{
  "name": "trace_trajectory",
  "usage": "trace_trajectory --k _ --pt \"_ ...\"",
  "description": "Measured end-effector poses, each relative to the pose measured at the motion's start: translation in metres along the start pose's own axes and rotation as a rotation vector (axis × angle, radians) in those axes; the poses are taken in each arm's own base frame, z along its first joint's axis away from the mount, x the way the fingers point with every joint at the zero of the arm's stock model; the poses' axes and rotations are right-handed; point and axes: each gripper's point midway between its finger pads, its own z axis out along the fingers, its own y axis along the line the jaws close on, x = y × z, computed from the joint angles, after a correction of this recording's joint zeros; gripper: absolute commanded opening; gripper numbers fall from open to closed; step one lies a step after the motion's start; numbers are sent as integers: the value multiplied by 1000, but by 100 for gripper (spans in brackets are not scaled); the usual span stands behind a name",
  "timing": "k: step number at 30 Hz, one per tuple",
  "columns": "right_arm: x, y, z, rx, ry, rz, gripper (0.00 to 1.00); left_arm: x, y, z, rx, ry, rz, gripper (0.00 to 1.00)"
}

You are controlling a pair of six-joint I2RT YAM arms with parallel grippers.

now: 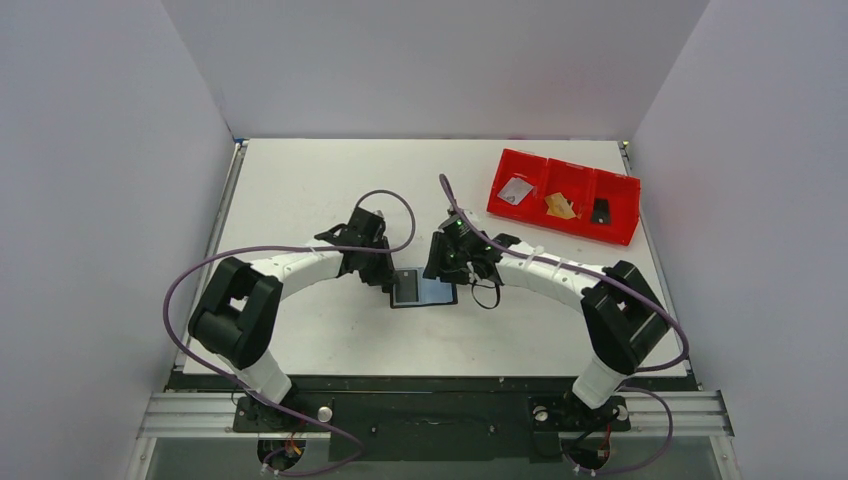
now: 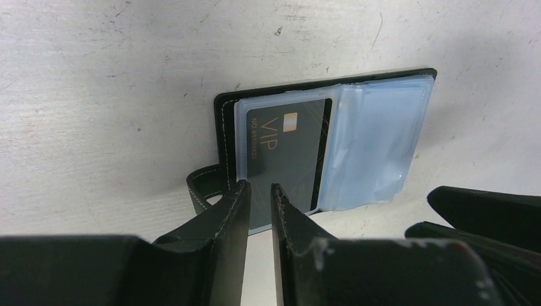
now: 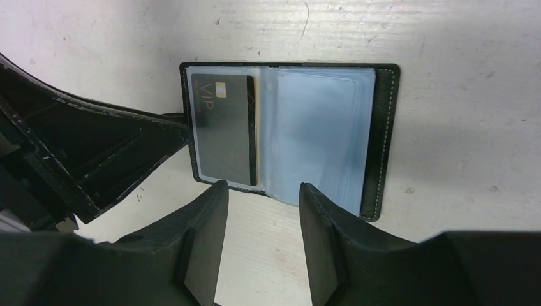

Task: Take the credit cards out of the card holder
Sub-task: Remove the credit card from the card holder.

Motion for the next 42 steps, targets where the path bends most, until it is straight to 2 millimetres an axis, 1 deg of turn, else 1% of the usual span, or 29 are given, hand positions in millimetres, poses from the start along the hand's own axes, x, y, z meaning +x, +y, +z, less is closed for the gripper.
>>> trace_trajectory --k 6,13,17,26,33,35,42 --pt "11 8 14 -10 43 -7 35 4 3 2 4 12 0 8" --pt "15 11 23 -22 64 9 32 6 4 7 9 17 -1 0" --pt "16 14 29 -32 74 13 31 10 8 10 -2 28 -3 0" --pt "16 17 37 -39 83 16 31 10 8 11 -4 30 -3 0" --pt "27 9 52 -16 120 19 31 10 9 11 -5 31 -3 0" --pt "28 10 54 -22 124 22 31 10 8 12 -4 31 -3 0" --pt "23 17 56 -64 114 49 30 10 8 13 -1 31 -2 0"
